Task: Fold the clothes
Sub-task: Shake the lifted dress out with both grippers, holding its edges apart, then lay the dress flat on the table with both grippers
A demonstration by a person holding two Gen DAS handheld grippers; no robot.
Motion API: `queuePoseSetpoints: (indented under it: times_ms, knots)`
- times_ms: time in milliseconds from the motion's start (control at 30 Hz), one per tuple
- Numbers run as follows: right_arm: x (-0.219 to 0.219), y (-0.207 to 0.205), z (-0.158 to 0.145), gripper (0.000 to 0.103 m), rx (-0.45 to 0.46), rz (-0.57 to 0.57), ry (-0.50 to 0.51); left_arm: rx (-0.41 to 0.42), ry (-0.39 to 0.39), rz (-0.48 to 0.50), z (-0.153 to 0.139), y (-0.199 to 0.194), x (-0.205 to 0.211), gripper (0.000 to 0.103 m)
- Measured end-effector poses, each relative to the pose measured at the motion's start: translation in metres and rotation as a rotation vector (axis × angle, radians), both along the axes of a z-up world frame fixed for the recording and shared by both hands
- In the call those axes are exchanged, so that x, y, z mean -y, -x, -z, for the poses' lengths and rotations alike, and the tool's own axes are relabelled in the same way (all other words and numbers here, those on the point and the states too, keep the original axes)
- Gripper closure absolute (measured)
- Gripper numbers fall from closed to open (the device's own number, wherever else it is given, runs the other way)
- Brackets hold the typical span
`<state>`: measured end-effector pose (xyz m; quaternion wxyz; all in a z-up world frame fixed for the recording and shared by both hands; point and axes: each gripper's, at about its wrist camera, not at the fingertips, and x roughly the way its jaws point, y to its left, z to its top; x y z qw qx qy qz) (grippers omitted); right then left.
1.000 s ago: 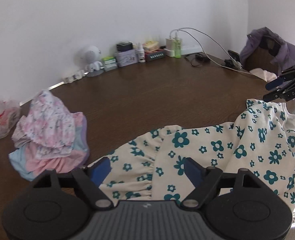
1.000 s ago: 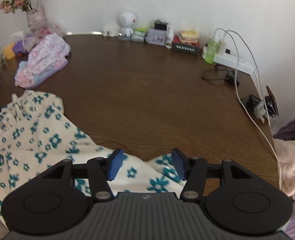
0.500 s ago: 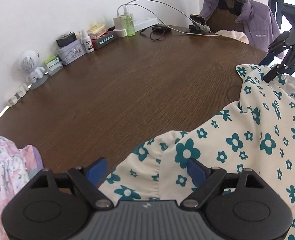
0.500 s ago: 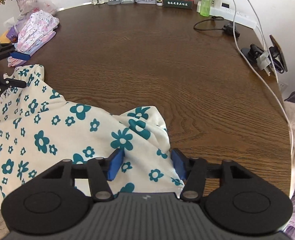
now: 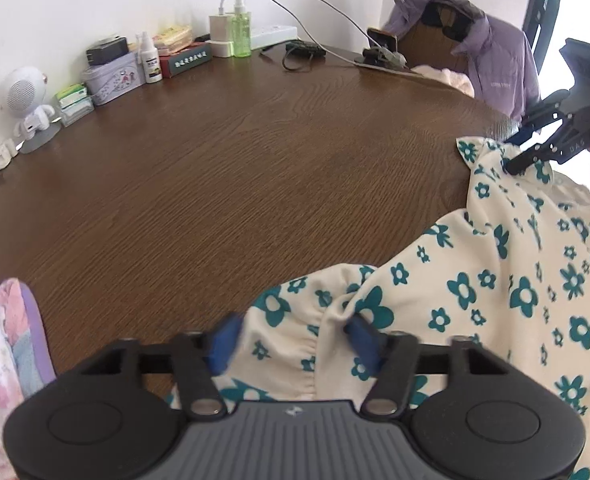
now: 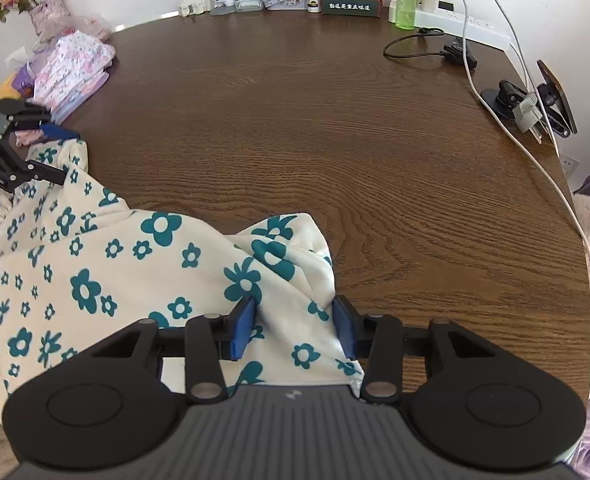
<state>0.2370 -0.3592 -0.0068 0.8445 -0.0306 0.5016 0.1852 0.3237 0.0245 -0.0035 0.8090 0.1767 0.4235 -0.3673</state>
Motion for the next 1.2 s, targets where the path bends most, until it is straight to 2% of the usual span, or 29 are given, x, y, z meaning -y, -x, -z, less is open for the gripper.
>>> queuePoseSetpoints:
  times_ms: [67,167,400,567,700,833,933,1000,1067,1100,1200]
  knots:
    - [0.005,0.002,-0.002,0.067,0.006,0.017,-0.023,0.001,0.008,-0.019,-0.002,0.006,-0.001,0.075]
    - [0.01,0.004,-0.003,0.078,0.015,0.032,-0.043,0.032,-0.004,-0.037,-0.003,0.019,0.002,0.088]
    - [-0.006,0.032,-0.009,0.094,0.122,0.019,0.04,0.218,0.0,-0.171,-0.022,0.078,0.007,0.092]
    - [-0.026,0.048,-0.034,0.095,0.248,0.021,0.096,0.507,-0.077,-0.323,-0.052,0.133,0.018,0.093]
    - [-0.054,0.039,-0.07,0.096,0.402,0.004,0.164,0.686,-0.196,-0.393,-0.085,0.128,0.03,0.094]
    - [-0.093,0.006,-0.128,0.096,0.62,0.028,0.299,0.894,-0.338,-0.491,-0.139,0.089,0.039,0.094]
    - [-0.115,0.002,-0.184,0.096,0.798,0.06,0.359,1.098,-0.356,-0.528,-0.19,0.093,0.044,0.093]
    - [-0.125,0.009,-0.207,0.096,0.899,0.049,0.39,1.212,-0.371,-0.514,-0.212,0.114,0.047,0.093]
    - [-0.132,0.018,-0.212,0.096,0.962,0.028,0.448,1.271,-0.41,-0.459,-0.205,0.141,0.05,0.093]
    - [-0.132,0.021,-0.205,0.096,0.958,0.006,0.464,1.3,-0.43,-0.43,-0.202,0.155,0.051,0.093]
    - [-0.128,0.035,-0.164,0.096,0.894,-0.071,0.498,1.224,-0.474,-0.333,-0.147,0.196,0.05,0.092]
